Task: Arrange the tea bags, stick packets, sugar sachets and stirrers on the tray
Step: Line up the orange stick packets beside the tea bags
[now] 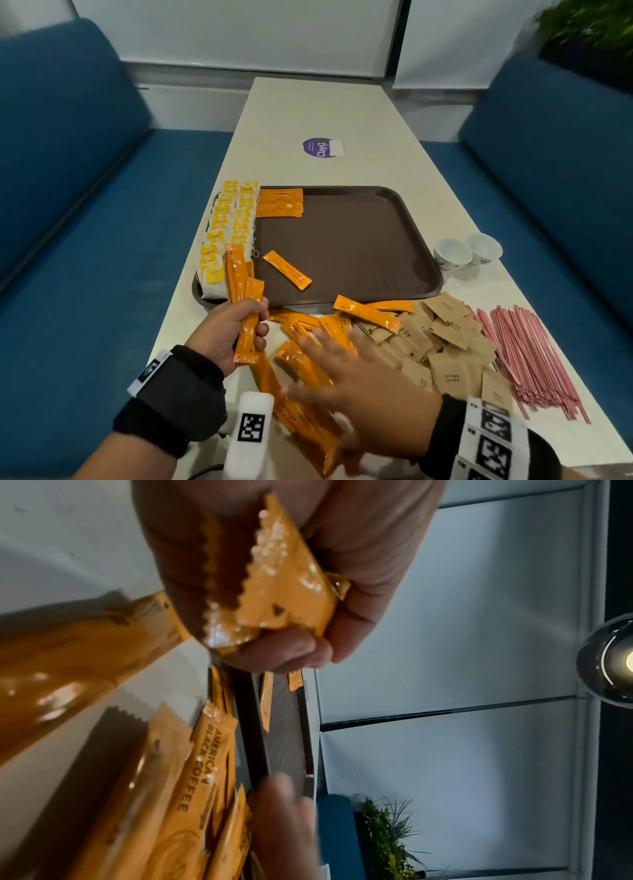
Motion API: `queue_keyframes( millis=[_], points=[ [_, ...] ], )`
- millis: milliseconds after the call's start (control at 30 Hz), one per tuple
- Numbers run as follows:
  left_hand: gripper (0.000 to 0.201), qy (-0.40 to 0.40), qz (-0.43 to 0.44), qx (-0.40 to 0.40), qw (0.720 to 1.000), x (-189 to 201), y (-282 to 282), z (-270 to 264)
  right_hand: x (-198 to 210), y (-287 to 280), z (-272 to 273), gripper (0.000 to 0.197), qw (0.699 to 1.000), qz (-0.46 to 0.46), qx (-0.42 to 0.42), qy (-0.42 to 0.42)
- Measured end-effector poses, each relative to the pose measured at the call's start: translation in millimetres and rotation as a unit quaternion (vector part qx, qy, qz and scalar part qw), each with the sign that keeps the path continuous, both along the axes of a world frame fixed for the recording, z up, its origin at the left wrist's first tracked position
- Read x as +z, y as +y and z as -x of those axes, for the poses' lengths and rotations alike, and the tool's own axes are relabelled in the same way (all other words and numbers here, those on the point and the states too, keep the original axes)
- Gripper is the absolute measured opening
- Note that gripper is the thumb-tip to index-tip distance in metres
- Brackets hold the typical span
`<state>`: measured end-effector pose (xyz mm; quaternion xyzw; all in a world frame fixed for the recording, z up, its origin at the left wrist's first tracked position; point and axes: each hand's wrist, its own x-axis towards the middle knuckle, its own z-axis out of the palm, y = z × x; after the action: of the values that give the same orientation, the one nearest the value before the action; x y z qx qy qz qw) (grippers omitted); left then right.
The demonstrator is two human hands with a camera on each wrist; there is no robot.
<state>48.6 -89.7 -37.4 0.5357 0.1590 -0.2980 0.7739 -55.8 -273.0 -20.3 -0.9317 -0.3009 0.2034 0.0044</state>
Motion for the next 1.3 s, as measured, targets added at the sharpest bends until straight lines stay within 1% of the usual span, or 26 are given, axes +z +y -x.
queue_keyframes(
  millis=[67, 100, 167, 267, 367, 433, 500, 600, 667, 733, 833, 867, 967, 1000, 1067, 1100, 1167, 1200, 1233, 1267, 1300],
  points=[
    [0.007, 0.000, 0.002, -0.001, 1.000, -0.3, 0.1, -1.6, -8.2, 10.1, 0.2, 0.076, 0.996, 0.021, 0.088, 0.018],
    [0.007, 0.001, 0.005, 0.001, 1.000, -0.8, 0.9, -2.3, -12.2, 13.3, -0.5, 0.068, 0.994, 0.022, 0.108, 0.024],
    [0.005, 0.003, 0.010, 0.003, 1.000, -1.8, 3.3, -3.3, -16.0, 17.5, -3.3, 0.060, 0.993, 0.019, 0.108, 0.031],
    [0.005, 0.006, 0.016, 0.006, 1.000, -3.4, 6.2, -4.4, -17.5, 19.2, -10.2, 0.062, 0.998, 0.033, 0.040, 0.019],
    [0.003, 0.012, 0.021, 0.010, 1.000, -5.4, 6.9, -5.5, -10.6, 19.2, -16.5, 0.068, 0.999, 0.042, -0.019, 0.029],
    [0.002, 0.016, 0.021, 0.013, 1.000, -6.3, 6.9, -5.9, 8.9, 20.3, -18.9, 0.069, 0.997, 0.023, -0.052, 0.049],
    [0.005, 0.021, 0.023, 0.016, 0.999, -6.5, 7.8, -7.0, 39.6, 20.2, -23.9, 0.068, 0.994, -0.013, -0.092, 0.056],
    [0.006, 0.027, 0.033, 0.022, 0.999, -5.0, 8.6, -10.8, 76.4, 15.9, -53.3, 0.064, 0.987, -0.049, -0.149, 0.021],
    [0.007, 0.025, 0.033, 0.026, 0.999, -3.6, 7.1, -14.1, 83.7, 14.4, -87.6, 0.056, 0.979, -0.069, -0.191, -0.005],
    [0.008, 0.020, 0.033, 0.028, 0.999, -1.7, 3.2, -16.6, 81.5, 18.5, -125.4, 0.045, 0.975, -0.069, -0.210, -0.007],
    [0.007, 0.017, 0.030, 0.037, 0.999, -1.3, -3.3, -18.8, 64.2, 33.0, -174.0, 0.027, 0.977, -0.008, -0.213, 0.007],
    [0.006, 0.018, 0.032, 0.044, 0.998, -1.7, -5.2, -20.0, 50.2, 37.7, -189.3, 0.026, 0.975, 0.014, -0.221, 0.019],
    [0.007, 0.017, 0.031, 0.057, 0.998, -3.2, -8.4, -22.2, 16.4, 45.9, -215.0, 0.041, 0.965, 0.076, -0.248, 0.049],
    [0.007, 0.014, 0.024, 0.057, 0.998, -3.4, -8.7, -22.2, 7.5, 46.4, -220.3, 0.048, 0.962, 0.075, -0.257, 0.046],
    [0.006, 0.003, 0.008, 0.056, 0.998, -2.2, -9.7, -22.4, 2.1, 47.1, -227.3, 0.055, 0.961, 0.042, -0.268, 0.053],
    [0.007, -0.003, 0.001, 0.060, 0.998, -1.5, -10.4, -22.5, 4.1, 46.6, -226.9, 0.055, 0.960, 0.026, -0.271, 0.059],
    [0.011, -0.017, -0.013, 0.084, 0.996, -1.5, -11.2, -24.2, 10.1, 40.8, -225.9, 0.047, 0.959, 0.013, -0.273, 0.077],
    [0.012, -0.025, -0.019, 0.101, 0.994, -1.6, -11.5, -26.0, 12.0, 37.4, -226.8, 0.041, 0.956, -0.010, -0.282, 0.078],
    [0.012, -0.031, -0.023, 0.118, 0.992, -1.5, -11.7, -27.8, 18.2, 32.0, -224.0, 0.032, 0.947, -0.065, -0.303, 0.085],
    [0.012, -0.037, -0.026, 0.134, 0.990, -1.4, -11.6, -29.9, 24.2, 26.2, -221.8, 0.022, 0.930, -0.133, -0.328, 0.097],
    [0.011, -0.043, -0.028, 0.149, 0.987, -0.8, -11.8, -31.8, 30.9, 20.6, -218.0, 0.015, 0.903, -0.217, -0.354, 0.113]
  ],
)
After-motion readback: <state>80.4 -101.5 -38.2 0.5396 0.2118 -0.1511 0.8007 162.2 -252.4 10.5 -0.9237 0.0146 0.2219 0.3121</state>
